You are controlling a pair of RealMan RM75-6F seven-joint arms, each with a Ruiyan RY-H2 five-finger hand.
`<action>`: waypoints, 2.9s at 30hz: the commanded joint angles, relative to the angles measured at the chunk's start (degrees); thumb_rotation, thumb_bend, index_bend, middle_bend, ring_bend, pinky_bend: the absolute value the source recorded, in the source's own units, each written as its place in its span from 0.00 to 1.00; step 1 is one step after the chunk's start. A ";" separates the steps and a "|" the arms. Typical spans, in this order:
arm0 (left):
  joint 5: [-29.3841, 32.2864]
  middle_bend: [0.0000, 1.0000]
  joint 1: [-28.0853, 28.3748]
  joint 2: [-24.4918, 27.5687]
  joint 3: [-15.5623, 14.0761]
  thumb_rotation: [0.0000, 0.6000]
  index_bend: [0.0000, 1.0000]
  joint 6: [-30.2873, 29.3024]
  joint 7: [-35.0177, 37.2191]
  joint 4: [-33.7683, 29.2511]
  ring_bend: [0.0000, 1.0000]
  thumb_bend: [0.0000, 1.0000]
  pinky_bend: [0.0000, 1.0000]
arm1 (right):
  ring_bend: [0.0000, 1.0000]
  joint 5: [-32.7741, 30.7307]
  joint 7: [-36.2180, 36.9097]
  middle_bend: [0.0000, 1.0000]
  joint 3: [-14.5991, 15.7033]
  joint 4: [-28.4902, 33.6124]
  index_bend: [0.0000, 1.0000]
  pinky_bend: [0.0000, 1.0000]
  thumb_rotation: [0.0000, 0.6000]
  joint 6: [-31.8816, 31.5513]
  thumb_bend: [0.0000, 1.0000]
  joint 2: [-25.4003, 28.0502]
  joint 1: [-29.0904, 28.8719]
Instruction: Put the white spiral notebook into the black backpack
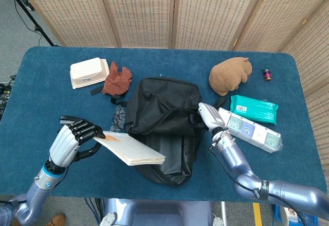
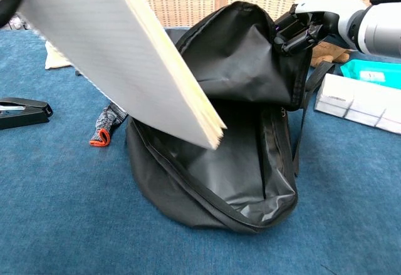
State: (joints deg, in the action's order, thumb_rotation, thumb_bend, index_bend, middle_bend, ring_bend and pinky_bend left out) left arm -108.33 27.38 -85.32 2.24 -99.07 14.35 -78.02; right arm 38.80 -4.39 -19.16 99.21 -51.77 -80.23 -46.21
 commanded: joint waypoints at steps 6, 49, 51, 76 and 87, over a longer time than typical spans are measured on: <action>-2.06 0.64 2.34 -5.12 1.53 1.00 0.84 1.18 -4.93 2.11 0.55 0.49 0.55 | 0.43 -0.46 0.51 0.52 -0.04 0.53 0.61 0.61 1.00 0.60 0.68 0.62 -0.09; -8.20 0.66 5.99 -17.26 -7.56 1.00 0.83 11.29 -24.99 21.40 0.58 0.47 0.58 | 0.43 -2.30 -0.11 0.53 1.33 4.10 0.62 0.61 1.00 1.67 0.70 4.05 -2.01; -7.57 0.68 6.29 -18.04 -7.17 1.00 0.83 13.93 -29.03 20.72 0.59 0.47 0.59 | 0.43 -2.49 -0.10 0.53 1.36 4.35 0.62 0.61 1.00 1.69 0.70 4.21 -2.08; 6.03 0.68 9.94 -27.54 -0.51 1.00 0.83 29.69 -36.48 22.26 0.59 0.47 0.60 | 0.43 -0.38 -0.71 0.53 3.02 9.11 0.62 0.61 1.00 1.00 0.70 5.75 -2.20; 10.07 0.68 12.80 -30.40 2.65 1.00 0.83 32.53 -37.17 24.27 0.58 0.47 0.60 | 0.43 -0.15 -0.81 0.53 3.18 10.49 0.62 0.61 1.00 0.95 0.71 6.55 -2.57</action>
State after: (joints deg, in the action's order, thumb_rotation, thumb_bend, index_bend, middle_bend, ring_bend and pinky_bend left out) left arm -98.88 39.78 -115.39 4.30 -66.98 -22.51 -53.85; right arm 38.61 -5.19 -15.99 109.63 -50.83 -73.76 -48.76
